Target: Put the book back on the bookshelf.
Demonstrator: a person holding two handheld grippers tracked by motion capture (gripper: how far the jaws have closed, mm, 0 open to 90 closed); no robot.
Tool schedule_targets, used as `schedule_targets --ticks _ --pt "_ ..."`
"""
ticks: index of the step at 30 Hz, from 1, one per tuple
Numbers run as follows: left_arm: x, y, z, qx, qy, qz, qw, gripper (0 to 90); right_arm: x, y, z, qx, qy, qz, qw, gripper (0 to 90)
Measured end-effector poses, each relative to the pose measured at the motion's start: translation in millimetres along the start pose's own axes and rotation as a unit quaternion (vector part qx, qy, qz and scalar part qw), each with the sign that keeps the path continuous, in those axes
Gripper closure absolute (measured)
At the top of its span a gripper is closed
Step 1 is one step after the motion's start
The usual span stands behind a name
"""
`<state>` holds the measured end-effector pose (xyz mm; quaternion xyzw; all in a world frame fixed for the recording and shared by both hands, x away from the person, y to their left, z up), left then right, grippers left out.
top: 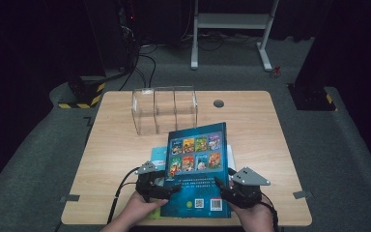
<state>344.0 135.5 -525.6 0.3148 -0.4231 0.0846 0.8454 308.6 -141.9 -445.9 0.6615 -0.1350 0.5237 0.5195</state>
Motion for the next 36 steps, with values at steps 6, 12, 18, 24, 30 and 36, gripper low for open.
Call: schedule_targets --ticks 6,12,18,24,30,36 --pt "0.6 2.0 -2.3 -0.016 0.013 -0.001 0.9998 0.7 3.9 2.2 -3.0 -0.001 0.012 0.012 0.9999 45.9" --pt "0.6 3.5 -0.4 -0.031 0.018 -0.005 0.9993 1.5 6.5 0.1 -6.2 0.005 0.022 0.016 0.9996 45.9" --pt "2.5 10.5 0.6 -0.015 0.014 0.003 0.9998 7.8 5.9 -3.4 -3.7 0.008 0.012 0.011 0.9998 46.2" --pt "8.8 21.0 2.2 0.014 -0.002 0.042 0.9990 19.1 6.6 -6.9 -2.0 0.004 0.004 0.016 0.9999 47.2" --pt "11.8 27.5 2.3 0.025 -0.007 0.067 0.9974 26.3 8.6 -8.4 0.1 0.001 -0.010 0.027 0.9996 49.7" --pt "13.8 33.4 4.9 0.032 -0.008 0.098 0.9946 31.6 12.2 -5.5 -1.3 -0.007 -0.005 0.044 0.9990 50.7"
Point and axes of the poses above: each handheld gripper's, and its own axes: y roughly backward along the jaws, x roughly out of its top, z roughly to its right, the point moved 3 cm from there along -y, roughly forward along the jaws, and after that the axes turned 4 degrees about -x, right-handed, at the moved point
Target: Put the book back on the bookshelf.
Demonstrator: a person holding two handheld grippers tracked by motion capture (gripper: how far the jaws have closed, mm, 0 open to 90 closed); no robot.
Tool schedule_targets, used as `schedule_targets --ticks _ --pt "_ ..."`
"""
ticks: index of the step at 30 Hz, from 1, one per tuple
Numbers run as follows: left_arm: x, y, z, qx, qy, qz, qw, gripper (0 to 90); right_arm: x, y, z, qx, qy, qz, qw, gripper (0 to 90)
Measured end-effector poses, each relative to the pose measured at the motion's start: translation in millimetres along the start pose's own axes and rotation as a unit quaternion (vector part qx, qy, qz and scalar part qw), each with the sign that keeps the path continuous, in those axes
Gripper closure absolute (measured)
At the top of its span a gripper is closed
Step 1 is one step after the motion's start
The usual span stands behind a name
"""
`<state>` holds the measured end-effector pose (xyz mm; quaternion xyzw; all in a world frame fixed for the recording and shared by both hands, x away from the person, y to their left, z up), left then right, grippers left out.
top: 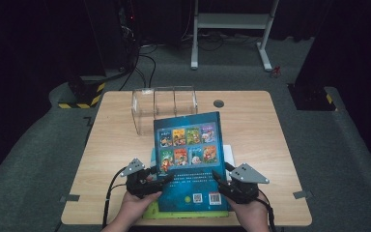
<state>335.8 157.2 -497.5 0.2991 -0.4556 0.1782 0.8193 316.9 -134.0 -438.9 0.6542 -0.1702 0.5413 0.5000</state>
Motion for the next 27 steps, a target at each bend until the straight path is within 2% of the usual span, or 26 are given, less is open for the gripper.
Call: schedule_targets --ticks 11,19,27 --pt "5.6 10.2 6.4 0.013 -0.026 0.050 0.9983 37.7 7.8 7.7 -3.1 -0.012 0.008 0.038 0.9992 54.3" --pt "9.4 14.9 9.1 0.017 -0.044 0.064 0.9968 40.6 12.2 12.6 -5.8 -0.020 0.012 0.054 0.9983 55.9" --pt "13.2 20.7 14.5 0.025 -0.060 0.086 0.9942 43.9 16.9 18.7 -8.7 -0.029 0.020 0.074 0.9967 57.7"
Point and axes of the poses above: each handheld gripper's, and its own axes: y roughly backward along the jaws, x roughly out of its top, z roughly to its right, the point moved 3 cm from there along -y, roughly forward along the jaws, and after that the axes turned 4 degrees about -x, right-handed, at the moved point
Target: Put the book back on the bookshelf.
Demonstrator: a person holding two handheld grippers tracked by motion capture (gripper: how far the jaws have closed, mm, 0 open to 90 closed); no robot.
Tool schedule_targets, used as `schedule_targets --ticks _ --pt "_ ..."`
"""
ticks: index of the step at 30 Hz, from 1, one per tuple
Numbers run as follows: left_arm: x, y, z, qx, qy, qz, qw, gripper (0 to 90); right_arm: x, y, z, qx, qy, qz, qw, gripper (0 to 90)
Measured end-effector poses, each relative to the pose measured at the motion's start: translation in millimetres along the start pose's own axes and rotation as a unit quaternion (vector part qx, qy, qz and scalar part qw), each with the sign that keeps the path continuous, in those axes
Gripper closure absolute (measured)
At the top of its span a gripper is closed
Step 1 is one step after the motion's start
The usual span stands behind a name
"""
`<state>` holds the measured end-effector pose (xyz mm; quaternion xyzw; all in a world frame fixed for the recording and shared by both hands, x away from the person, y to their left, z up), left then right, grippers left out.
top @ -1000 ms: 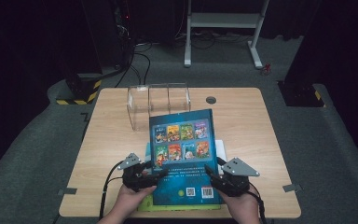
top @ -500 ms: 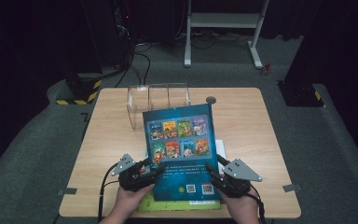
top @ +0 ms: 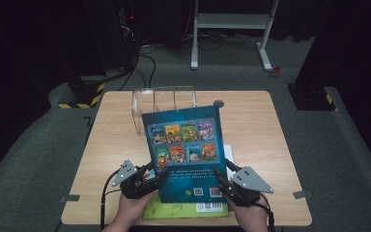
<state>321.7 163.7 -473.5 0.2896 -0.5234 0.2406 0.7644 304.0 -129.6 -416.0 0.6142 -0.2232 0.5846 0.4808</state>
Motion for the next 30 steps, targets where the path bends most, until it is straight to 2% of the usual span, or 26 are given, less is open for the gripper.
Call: schedule_targets --ticks 9,20,30 --pt "4.6 4.8 2.8 0.008 -0.018 0.018 0.9997 47.1 5.5 5.6 -3.1 -0.006 0.005 0.020 0.9998 58.8" --pt "9.3 9.5 5.0 0.015 -0.025 0.033 0.9990 50.1 10.5 9.4 -6.0 -0.008 0.012 0.038 0.9992 59.5" --pt "10.6 10.8 6.7 0.016 -0.031 0.037 0.9987 51.7 12.5 11.4 -6.6 -0.013 0.012 0.047 0.9988 59.8"
Point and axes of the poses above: each handheld gripper's, and its own axes: y roughly backward along the jaws, x roughly out of its top, z roughly to its right, the point moved 3 cm from there along -y, roughly forward along the jaws, and after that the axes turned 4 degrees about -x, right-handed, at the moved point
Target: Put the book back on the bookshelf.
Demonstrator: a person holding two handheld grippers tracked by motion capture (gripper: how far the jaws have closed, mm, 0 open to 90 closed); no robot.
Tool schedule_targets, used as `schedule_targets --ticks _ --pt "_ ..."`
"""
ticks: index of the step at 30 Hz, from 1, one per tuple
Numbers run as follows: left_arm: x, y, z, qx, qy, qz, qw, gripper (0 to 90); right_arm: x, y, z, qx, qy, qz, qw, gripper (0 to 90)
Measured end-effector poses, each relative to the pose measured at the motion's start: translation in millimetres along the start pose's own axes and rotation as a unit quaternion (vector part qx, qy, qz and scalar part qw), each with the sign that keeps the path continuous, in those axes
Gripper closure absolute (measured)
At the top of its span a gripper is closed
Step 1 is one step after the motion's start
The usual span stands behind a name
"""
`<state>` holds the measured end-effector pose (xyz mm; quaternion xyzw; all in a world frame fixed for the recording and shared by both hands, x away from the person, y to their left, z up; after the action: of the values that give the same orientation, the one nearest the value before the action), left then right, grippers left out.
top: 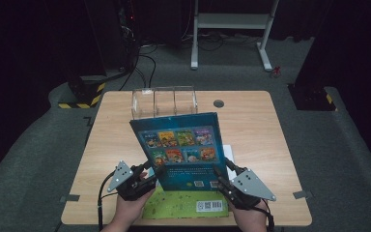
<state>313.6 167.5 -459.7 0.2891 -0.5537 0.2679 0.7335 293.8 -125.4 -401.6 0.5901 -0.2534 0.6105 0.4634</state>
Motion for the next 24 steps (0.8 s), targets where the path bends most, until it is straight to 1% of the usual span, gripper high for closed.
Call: schedule_targets --ticks 3,4,8,9,12,18,20,21,24 --pt "0.4 0.3 1.0 -0.001 -0.001 0.003 1.0000 52.0 0.7 0.8 0.2 -0.001 0.000 0.002 1.0000 59.8" --pt "0.9 0.6 0.7 0.000 -0.008 0.004 1.0000 52.1 1.0 1.1 0.3 -0.002 0.000 0.003 1.0000 59.9" --pt "2.0 1.5 2.6 0.000 -0.008 0.010 0.9999 52.2 2.2 2.3 -0.2 -0.004 0.000 0.010 0.9999 60.0" --pt "2.6 1.9 1.7 0.001 -0.016 0.010 0.9998 52.2 2.4 2.5 -0.2 -0.004 0.000 0.011 0.9999 60.1" --pt "3.4 2.3 2.4 0.001 -0.015 0.014 0.9998 52.3 3.0 3.0 -0.8 -0.005 0.001 0.014 0.9999 60.1" --pt "5.6 2.5 0.3 0.005 -0.030 0.019 0.9993 52.4 3.1 1.5 -1.8 -0.007 0.002 0.019 0.9998 60.1" --pt "6.4 0.0 -1.8 0.006 -0.037 0.022 0.9991 52.3 2.8 -0.5 -1.5 -0.009 0.006 0.022 0.9997 60.0" --pt "6.7 -1.4 -3.2 0.008 -0.045 0.022 0.9987 52.3 2.5 -2.0 -0.6 -0.009 0.005 0.024 0.9997 60.0" --pt "6.3 -4.9 -4.5 0.008 -0.049 0.022 0.9985 52.4 1.5 -5.5 1.5 -0.014 0.005 0.020 0.9997 60.0"
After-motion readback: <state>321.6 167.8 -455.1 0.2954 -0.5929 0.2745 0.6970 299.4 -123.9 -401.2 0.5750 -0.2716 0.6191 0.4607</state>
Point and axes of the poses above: each handheld gripper's, and its own axes: y roughly backward along the jaws, x roughly out of its top, z roughly to its right, the point moved 3 cm from there along -y, roughly forward along the jaws, and after that the axes turned 4 degrees about -x, right-handed, at the moved point
